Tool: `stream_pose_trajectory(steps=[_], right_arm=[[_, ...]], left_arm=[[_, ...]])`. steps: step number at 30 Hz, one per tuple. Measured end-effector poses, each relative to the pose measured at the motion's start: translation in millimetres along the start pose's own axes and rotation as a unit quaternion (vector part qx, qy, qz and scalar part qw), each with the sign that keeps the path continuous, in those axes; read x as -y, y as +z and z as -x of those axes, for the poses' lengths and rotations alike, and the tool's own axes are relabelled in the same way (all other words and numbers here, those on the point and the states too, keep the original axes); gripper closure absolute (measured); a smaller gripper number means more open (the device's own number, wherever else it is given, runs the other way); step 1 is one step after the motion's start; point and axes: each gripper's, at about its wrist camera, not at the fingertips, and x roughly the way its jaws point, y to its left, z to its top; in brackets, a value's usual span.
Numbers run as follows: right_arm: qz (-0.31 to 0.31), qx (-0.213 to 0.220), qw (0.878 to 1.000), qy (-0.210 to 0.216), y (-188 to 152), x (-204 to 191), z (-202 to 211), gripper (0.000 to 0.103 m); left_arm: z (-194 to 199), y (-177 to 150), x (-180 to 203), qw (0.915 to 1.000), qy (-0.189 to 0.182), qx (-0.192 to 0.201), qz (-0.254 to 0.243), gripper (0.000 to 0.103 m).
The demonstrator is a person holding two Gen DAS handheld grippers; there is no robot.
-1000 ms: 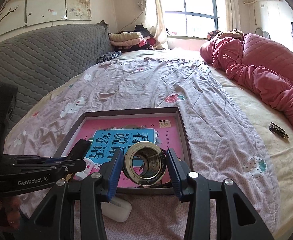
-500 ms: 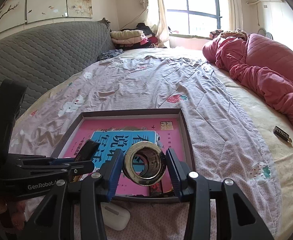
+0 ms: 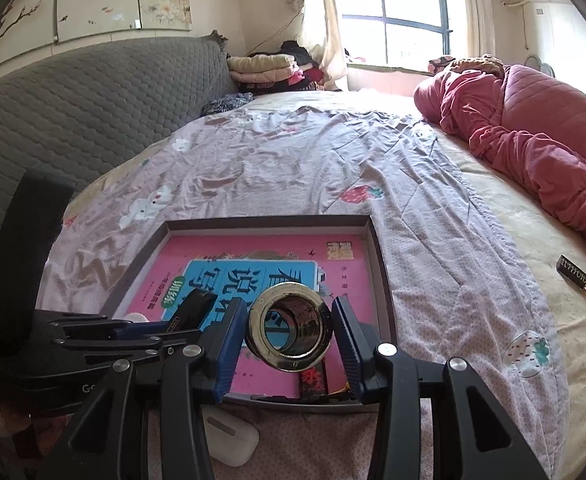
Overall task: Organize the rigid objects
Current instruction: 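Carry the lighter over the box with left tool while right tool carries the metal ring in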
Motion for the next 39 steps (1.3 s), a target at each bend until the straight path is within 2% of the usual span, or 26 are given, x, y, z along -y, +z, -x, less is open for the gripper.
stream_pose_trajectory(steps=[20, 39], right_arm=[[0.004, -0.037, 0.999, 0.01, -11, -1, -25, 0.059], [0.045, -0.079, 0.996, 0.006, -25, -19, -50, 0.059]], left_arm=[[-23, -8, -6, 0.9995, 0.005, -0.03, -0.002, 0.081], [-20, -9, -18, 0.9996, 0.006, -0.023, 0.014, 0.081]])
